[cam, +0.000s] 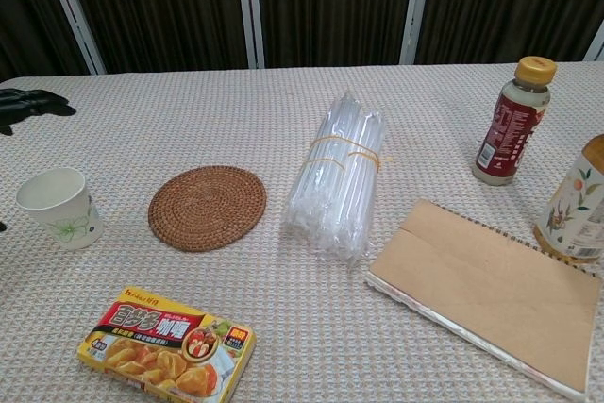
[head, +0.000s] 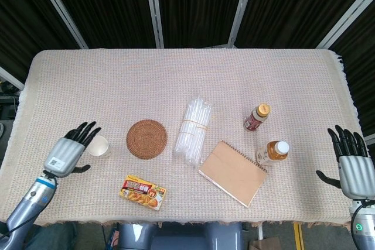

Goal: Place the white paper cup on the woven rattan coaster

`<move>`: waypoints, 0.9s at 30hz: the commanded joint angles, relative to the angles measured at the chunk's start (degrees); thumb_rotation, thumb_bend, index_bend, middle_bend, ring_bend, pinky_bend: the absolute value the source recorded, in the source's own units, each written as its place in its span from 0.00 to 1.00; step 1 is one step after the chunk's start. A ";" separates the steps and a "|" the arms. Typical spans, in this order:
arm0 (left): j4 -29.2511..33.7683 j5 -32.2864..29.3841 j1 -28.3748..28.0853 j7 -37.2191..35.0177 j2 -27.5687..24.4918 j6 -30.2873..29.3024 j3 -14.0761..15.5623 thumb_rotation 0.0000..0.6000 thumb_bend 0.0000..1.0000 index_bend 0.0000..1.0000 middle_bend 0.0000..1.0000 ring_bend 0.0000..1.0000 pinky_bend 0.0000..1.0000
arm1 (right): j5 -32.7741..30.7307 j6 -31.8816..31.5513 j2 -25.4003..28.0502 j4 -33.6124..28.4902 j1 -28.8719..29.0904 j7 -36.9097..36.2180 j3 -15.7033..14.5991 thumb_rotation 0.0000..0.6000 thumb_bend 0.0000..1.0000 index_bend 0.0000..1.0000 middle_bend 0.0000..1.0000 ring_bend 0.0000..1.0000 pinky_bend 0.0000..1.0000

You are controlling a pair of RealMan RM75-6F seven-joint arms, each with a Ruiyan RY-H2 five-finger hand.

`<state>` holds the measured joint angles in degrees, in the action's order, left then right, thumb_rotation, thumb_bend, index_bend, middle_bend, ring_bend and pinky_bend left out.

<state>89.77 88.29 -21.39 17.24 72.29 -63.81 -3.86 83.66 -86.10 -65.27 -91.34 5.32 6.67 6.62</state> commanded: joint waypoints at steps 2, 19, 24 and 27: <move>-2.37 -3.11 -2.44 3.43 2.31 3.32 -1.26 1.00 0.00 0.04 0.06 0.08 0.25 | -1.43 0.90 -0.01 0.05 0.20 0.29 0.43 1.00 0.00 0.00 0.00 0.00 0.00; -6.95 -6.81 -6.65 3.36 6.00 7.69 -1.04 1.00 0.15 0.47 0.41 0.42 0.54 | -4.54 1.79 -0.30 1.32 0.41 0.29 1.57 1.00 0.00 0.00 0.00 0.00 0.00; -4.67 -8.02 -7.16 3.96 5.05 7.53 -1.38 1.00 0.15 0.48 0.42 0.42 0.54 | -4.83 1.82 -0.21 1.53 0.39 -0.14 1.72 1.00 0.00 0.00 0.00 0.00 0.00; -2.43 -7.64 -7.29 4.12 3.88 6.08 -1.87 1.00 0.15 0.48 0.41 0.42 0.54 | -4.95 1.76 -0.06 1.49 0.34 -0.40 1.80 1.00 0.00 0.00 0.00 0.00 0.00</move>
<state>86.32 80.47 -28.55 21.22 76.83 -56.92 -5.39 78.72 -84.33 -65.34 -89.85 5.67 6.28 8.41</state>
